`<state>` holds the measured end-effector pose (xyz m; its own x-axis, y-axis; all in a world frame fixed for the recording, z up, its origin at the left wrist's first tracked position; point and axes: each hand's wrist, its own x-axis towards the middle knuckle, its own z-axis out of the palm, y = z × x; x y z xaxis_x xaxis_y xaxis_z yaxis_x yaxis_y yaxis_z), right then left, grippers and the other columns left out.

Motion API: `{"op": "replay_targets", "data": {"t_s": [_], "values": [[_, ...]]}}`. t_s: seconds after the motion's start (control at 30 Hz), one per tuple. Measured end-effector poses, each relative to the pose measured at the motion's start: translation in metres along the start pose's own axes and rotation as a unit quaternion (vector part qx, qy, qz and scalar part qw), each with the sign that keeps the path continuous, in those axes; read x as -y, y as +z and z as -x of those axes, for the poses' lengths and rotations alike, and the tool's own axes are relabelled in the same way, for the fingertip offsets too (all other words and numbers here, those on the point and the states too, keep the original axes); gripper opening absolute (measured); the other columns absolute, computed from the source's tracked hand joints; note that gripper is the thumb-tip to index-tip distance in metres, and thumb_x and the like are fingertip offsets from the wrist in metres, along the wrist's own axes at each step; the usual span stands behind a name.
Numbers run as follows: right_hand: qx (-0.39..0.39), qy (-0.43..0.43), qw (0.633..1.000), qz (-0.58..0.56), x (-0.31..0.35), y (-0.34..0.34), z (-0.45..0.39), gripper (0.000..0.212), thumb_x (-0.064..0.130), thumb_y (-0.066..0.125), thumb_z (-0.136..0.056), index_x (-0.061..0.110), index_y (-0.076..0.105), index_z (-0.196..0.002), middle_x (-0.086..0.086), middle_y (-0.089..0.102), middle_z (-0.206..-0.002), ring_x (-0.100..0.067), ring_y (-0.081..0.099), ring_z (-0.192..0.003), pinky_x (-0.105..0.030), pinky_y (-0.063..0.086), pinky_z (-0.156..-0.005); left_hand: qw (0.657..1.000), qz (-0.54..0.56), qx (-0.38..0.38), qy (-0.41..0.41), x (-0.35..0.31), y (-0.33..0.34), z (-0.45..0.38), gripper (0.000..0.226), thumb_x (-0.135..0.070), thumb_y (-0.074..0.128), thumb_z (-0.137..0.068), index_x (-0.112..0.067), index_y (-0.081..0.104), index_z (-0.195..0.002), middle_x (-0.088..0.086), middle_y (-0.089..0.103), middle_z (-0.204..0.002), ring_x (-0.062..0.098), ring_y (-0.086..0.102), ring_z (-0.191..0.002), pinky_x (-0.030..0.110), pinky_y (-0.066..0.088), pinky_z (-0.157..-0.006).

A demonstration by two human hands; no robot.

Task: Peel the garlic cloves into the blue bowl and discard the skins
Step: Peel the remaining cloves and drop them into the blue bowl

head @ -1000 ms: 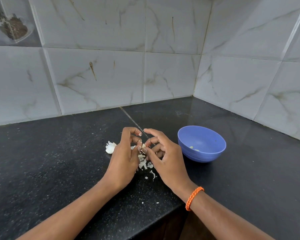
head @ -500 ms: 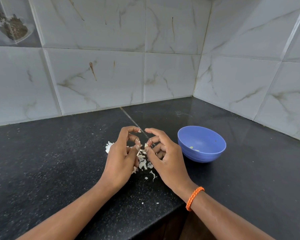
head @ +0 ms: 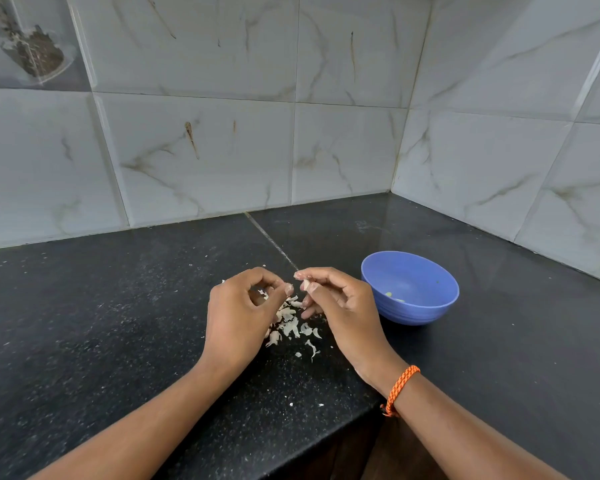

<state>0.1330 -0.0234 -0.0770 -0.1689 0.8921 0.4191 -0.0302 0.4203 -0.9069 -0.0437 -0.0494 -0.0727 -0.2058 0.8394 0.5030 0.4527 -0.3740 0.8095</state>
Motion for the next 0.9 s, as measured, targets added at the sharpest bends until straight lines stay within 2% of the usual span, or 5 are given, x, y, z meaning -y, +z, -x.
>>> {"op": "replay_targets", "data": {"t_s": [0.17,0.33,0.5,0.73,0.9], "values": [[0.007,0.025,0.995,-0.099,-0.0009,0.0004,0.0011,0.021,-0.002,0.059,-0.105,0.004,0.078,-0.113,-0.015,0.072,-0.096,-0.028,0.070,-0.089,-0.035,0.063,-0.081,1.000,-0.029,-0.012,-0.005,0.0055,-0.0003,-0.0025,0.025,-0.032,0.090,-0.088,-0.031,0.071,-0.071,-0.009,0.072,-0.070,0.016,0.071,-0.061,0.046,0.059,-0.061],[0.020,0.038,0.989,-0.142,-0.0009,-0.0007,0.0009,0.014,-0.005,0.059,-0.103,-0.003,0.072,-0.109,-0.021,0.069,-0.099,-0.031,0.074,-0.091,-0.044,0.062,-0.089,1.000,-0.019,0.007,-0.015,0.0039,0.0006,-0.0018,0.032,-0.015,0.091,-0.084,-0.029,0.062,-0.088,-0.009,0.072,-0.080,0.013,0.069,-0.056,0.031,0.055,-0.059],[0.013,0.049,0.985,-0.166,-0.0018,-0.0011,0.0002,0.011,-0.005,0.062,-0.102,-0.007,0.070,-0.109,-0.026,0.073,-0.102,-0.032,0.073,-0.095,-0.047,0.061,-0.095,0.999,0.007,0.037,-0.017,-0.0017,0.0001,0.0006,0.013,-0.018,0.081,-0.097,-0.030,0.083,-0.093,-0.013,0.079,-0.080,0.010,0.076,-0.063,0.044,0.065,-0.066],[0.016,0.042,0.993,-0.109,0.0004,0.0004,0.0005,0.020,-0.004,0.069,-0.099,-0.003,0.063,-0.118,-0.024,0.077,-0.101,-0.035,0.078,-0.091,-0.036,0.063,-0.084,0.999,0.010,0.022,-0.026,-0.0027,-0.0023,-0.0021,0.010,-0.019,0.087,-0.092,-0.026,0.085,-0.084,-0.013,0.078,-0.072,0.008,0.077,-0.066,0.044,0.067,-0.072],[0.014,0.023,0.999,-0.041,-0.0047,0.0023,-0.0007,0.016,-0.003,0.069,-0.100,0.001,0.070,-0.116,-0.015,0.081,-0.102,-0.030,0.080,-0.095,-0.034,0.064,-0.087,0.998,0.017,-0.017,-0.054,0.0022,-0.0048,-0.0062,0.032,-0.025,0.096,-0.079,-0.018,0.067,-0.066,-0.004,0.076,-0.072,0.017,0.077,-0.065,0.051,0.065,-0.070]]}}
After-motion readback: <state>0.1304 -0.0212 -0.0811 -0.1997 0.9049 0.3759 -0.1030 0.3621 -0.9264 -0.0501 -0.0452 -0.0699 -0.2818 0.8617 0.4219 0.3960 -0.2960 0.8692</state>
